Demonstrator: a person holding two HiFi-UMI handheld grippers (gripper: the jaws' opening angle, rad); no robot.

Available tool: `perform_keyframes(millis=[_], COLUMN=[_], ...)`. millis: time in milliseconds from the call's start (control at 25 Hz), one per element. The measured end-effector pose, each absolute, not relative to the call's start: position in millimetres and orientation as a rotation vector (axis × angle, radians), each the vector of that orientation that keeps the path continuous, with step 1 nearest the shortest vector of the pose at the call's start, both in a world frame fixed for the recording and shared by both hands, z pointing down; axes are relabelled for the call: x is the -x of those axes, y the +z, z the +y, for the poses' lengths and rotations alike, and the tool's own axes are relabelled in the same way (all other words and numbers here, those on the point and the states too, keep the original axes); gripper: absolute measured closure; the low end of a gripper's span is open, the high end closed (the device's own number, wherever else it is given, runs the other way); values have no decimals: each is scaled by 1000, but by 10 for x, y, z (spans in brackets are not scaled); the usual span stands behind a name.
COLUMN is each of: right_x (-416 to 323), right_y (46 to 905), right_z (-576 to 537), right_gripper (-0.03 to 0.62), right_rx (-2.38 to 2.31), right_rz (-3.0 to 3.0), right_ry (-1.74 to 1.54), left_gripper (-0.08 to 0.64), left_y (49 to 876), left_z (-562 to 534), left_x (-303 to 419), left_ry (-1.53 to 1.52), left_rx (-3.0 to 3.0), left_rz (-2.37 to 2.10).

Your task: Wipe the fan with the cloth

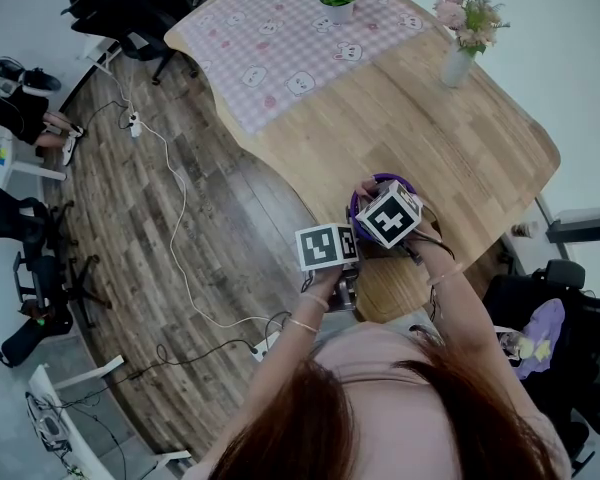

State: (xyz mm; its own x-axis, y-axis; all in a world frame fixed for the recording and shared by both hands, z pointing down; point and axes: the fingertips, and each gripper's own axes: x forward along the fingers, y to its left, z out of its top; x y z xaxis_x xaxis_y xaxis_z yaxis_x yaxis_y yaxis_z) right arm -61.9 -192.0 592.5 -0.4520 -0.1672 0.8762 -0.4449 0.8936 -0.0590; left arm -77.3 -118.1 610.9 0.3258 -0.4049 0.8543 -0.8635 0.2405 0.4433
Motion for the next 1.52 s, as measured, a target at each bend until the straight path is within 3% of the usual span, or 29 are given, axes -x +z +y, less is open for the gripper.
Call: perform_keyframes(millis=[880,1520], right_x=[421,268], right_y=[5905,5921], right_z=[-2197,-2244], right_gripper=[568,569], right_rx=[-599,-427], right_rz=[-2026,-1991], right_ry=[341,101], left_gripper=[512,511], left_y=[6125,6145], left_z=[-1177,-1174], left_x=[787,811], left_ry=[375,318], left_rx=[-1265,-1214], left_rz=[-1345,-1357])
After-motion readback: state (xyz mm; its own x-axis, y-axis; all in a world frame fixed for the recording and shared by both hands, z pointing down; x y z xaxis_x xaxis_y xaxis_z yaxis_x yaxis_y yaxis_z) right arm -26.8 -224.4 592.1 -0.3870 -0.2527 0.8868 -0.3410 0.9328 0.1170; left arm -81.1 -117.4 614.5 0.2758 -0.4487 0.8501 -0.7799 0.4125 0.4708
